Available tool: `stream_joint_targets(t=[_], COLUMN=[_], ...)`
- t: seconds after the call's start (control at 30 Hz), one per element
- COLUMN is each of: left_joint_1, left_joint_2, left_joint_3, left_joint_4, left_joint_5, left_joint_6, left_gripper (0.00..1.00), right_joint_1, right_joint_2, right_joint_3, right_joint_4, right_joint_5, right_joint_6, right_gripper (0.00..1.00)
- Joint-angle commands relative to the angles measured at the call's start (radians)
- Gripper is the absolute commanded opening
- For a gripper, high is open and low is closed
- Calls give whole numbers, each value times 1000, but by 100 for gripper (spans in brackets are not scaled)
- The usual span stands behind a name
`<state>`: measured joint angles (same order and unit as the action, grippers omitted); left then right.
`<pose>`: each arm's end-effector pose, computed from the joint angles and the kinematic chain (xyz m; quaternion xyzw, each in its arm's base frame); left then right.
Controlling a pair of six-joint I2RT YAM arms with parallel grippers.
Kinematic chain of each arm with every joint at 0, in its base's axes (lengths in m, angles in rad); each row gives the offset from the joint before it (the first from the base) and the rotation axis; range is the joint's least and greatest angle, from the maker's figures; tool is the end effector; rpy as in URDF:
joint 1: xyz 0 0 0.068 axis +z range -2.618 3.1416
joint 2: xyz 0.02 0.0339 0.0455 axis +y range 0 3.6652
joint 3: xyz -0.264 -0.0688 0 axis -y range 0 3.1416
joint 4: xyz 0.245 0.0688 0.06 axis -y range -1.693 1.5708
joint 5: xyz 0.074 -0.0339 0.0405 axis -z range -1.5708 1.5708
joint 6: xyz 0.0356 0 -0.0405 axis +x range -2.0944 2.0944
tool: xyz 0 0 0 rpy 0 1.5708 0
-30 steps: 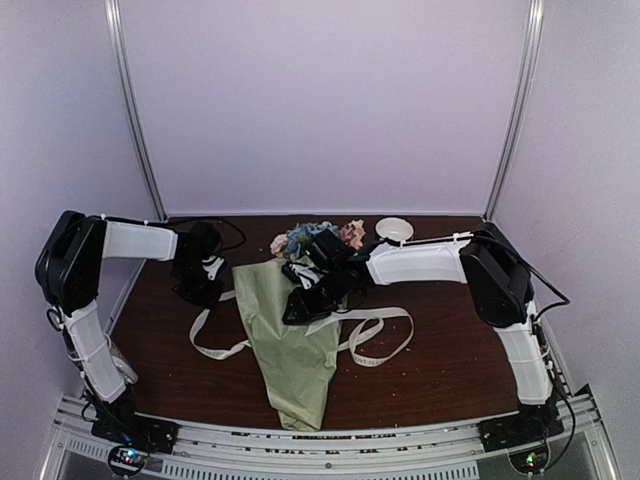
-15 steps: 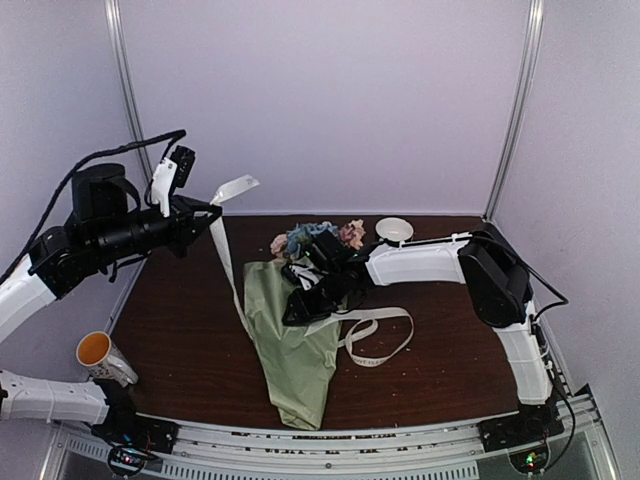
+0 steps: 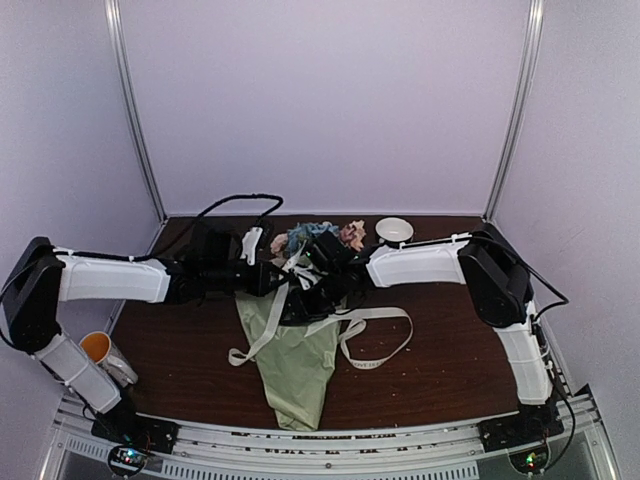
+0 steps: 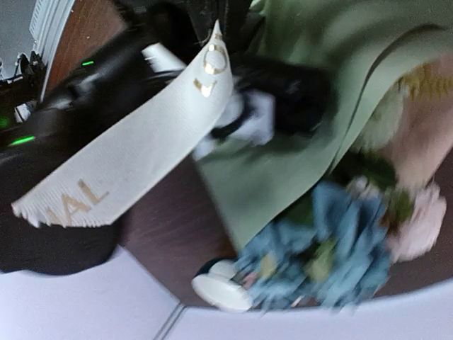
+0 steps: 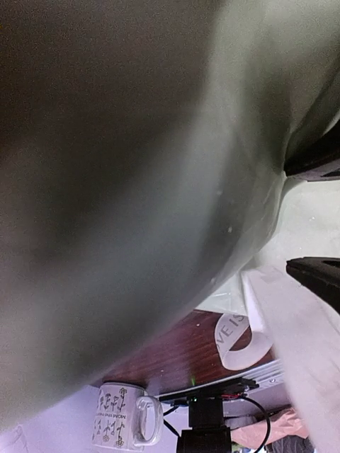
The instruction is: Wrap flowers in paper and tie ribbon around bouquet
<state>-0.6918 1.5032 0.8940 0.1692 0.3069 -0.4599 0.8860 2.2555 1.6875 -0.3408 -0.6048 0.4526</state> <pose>0.2512 -0.2220 0.2399 0.1779 0.8194 -0.3966 0.3738 0.2938 0.3918 0.1553 -0.2886 0.8609 0.4134 0.0686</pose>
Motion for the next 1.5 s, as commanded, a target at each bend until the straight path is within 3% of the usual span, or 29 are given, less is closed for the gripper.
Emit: stream_joint_targets(t=[0.0, 0.13, 0.33, 0.5, 0.6, 0.7, 0.83, 1.1, 1.17, 1.3, 1.33, 1.47], left_joint_1=[52, 54, 70, 82, 82, 82, 82, 82, 82, 83, 83, 82], left_joint_2=[68, 196, 320, 379, 373, 347, 333, 318, 311, 311, 311, 313], left_joint_3=[-49, -13, 58, 89, 89, 85, 90, 76, 72, 70, 68, 56], left_joint_4=[188, 83, -69, -117, -132, -148, -167, -171, -175, -170, -168, -157], left_joint_5=[-32, -22, -17, -21, -21, -39, -44, -55, -67, -67, -67, -78], left_joint_6=[-194, -196, -155, -146, -131, -109, -82, -62, -56, -54, -57, -57], left_gripper=[0, 0, 0, 0, 0, 0, 0, 0, 0, 0, 0, 0], right_joint_1=[1, 2, 2, -9, -73, -222, -342, -362, -361, -369, -374, -349], right_joint_2=[-61, -107, -227, -393, -521, -634, -614, -459, -444, -442, -471, -625], right_joint_3=[-46, -71, -123, -259, -391, -543, -586, -555, -558, -526, -512, -371], right_joint_4=[75, 79, -92, -254, -303, -319, -343, -310, -313, -353, -350, -308], right_joint_5=[-22, -21, 70, 106, 187, 340, 484, 383, 375, 368, 361, 187], right_joint_6=[51, 75, 7, -75, -82, -58, -87, -103, -113, -171, -185, -268], right_gripper=[37, 37, 38, 39, 43, 48, 58, 61, 54, 6, 0, 0])
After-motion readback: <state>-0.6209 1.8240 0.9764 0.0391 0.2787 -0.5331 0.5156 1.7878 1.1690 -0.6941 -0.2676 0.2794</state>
